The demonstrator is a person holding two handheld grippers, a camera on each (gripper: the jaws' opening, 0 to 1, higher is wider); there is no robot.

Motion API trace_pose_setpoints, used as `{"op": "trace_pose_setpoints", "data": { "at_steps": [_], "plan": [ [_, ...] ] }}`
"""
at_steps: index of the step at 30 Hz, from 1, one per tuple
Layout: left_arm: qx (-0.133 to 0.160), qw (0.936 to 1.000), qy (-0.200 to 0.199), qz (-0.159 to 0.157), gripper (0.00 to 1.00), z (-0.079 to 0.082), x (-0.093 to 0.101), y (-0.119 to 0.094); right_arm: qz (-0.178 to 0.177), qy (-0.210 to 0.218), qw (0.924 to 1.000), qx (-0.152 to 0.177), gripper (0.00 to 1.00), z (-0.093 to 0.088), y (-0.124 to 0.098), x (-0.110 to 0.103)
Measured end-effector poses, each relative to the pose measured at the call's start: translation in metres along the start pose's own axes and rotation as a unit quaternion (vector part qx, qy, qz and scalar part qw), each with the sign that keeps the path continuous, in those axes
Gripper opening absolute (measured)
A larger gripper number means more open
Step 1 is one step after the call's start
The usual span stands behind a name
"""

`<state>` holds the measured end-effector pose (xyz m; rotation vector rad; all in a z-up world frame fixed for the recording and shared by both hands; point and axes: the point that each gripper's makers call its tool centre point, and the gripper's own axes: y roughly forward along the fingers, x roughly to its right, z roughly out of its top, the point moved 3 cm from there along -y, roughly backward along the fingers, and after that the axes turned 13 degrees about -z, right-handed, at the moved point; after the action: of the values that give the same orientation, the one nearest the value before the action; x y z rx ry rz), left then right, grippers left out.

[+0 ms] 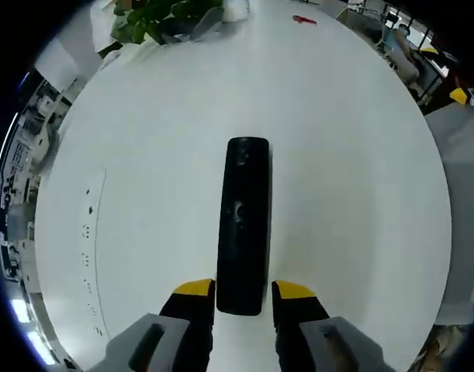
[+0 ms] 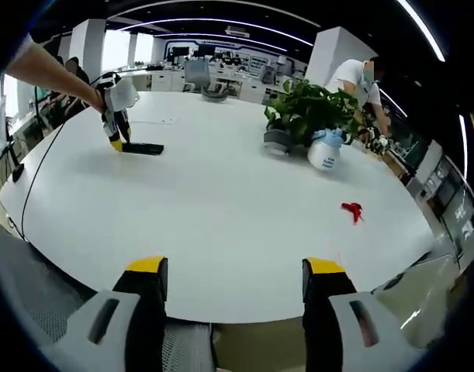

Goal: Press the specified remote control buttons in sequence, fully releasing each button before pressing the next.

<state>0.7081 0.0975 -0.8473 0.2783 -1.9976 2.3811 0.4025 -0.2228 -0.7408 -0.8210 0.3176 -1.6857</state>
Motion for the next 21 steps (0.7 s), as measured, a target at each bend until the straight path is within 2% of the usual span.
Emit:
{"op": "trace_pose_setpoints", "data": {
  "at_steps": [5, 11, 13, 21],
  "plan": [
    [-0.004, 1.0000, 0.003, -0.002, 0.27, 0.0008, -0.0024, -0.0003, 0.000, 0.001, 1.0000, -0.001, 0.73, 0.0000, -0.0002, 0.0006],
    [-0.020, 0.9996, 0.017, -0.006, 0.25, 0.0014, -0.0011, 0.0022, 0.002, -0.003, 1.0000, -0.001, 0.71, 0.0001, -0.0006, -0.0002],
    [-0.026, 0.9996, 0.011, -0.007, 0.24, 0.0015, -0.0029, 0.0038, 0.002, -0.004, 1.0000, 0.000, 0.71, 0.0004, -0.0008, -0.0002],
    [-0.039, 0.9986, 0.018, -0.029, 0.24, 0.0020, -0.0033, 0.0051, 0.003, -0.003, 1.0000, 0.003, 0.71, 0.0016, -0.0016, -0.0003]
  ]
}}
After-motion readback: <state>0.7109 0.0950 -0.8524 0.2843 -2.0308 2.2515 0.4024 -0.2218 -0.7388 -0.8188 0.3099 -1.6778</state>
